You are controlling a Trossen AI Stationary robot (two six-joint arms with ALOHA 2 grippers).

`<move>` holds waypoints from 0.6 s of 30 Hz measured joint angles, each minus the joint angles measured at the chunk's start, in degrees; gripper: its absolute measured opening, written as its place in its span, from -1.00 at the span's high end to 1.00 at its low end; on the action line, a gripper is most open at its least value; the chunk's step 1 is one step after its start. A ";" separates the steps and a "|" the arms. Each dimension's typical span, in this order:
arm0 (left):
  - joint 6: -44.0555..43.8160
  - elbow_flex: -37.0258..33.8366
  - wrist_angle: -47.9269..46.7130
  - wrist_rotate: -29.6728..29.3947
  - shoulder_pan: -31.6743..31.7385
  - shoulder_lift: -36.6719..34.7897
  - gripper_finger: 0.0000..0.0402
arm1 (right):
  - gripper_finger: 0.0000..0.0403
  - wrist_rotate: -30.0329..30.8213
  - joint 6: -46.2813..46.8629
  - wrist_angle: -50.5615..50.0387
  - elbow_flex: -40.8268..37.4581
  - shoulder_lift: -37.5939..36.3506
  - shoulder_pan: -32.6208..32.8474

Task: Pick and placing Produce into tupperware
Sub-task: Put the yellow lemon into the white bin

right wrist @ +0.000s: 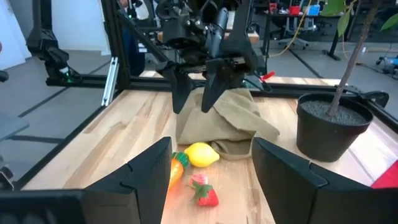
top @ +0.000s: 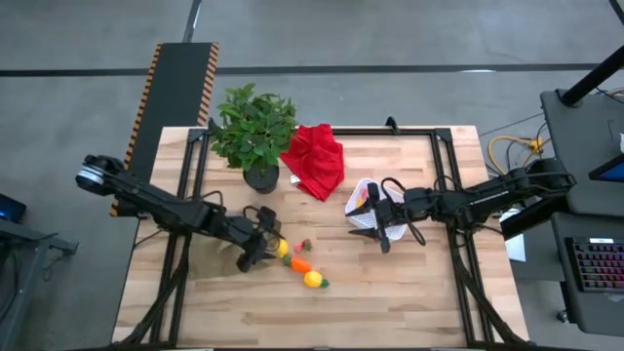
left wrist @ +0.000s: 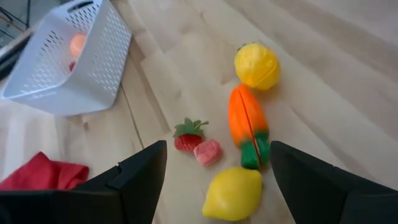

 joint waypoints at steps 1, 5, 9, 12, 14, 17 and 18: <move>-0.01 0.08 0.04 0.00 0.00 0.73 -0.34 | -0.07 0.01 0.00 -0.51 0.00 0.00 0.00; -0.05 0.10 -0.09 0.34 0.00 3.69 -0.34 | -0.07 0.01 0.00 -1.70 0.00 0.00 0.00; 0.32 0.09 -0.11 0.46 0.00 6.40 -0.34 | -0.07 0.01 0.00 -2.36 0.00 0.00 0.00; 0.34 0.08 0.01 0.46 0.00 7.83 -0.34 | -0.07 0.01 -0.07 -2.40 0.00 0.00 0.00; 0.39 0.08 -0.04 0.46 0.00 8.54 -0.34 | -0.07 0.01 -0.20 -2.38 0.00 0.00 0.00; 1.02 0.08 0.19 -0.46 0.00 9.86 -0.34 | -0.07 0.01 -0.20 -2.38 0.00 0.00 0.00; 1.63 0.09 0.14 -1.21 -0.02 10.40 -0.34 | -0.07 0.01 -0.20 -2.38 0.00 0.00 0.00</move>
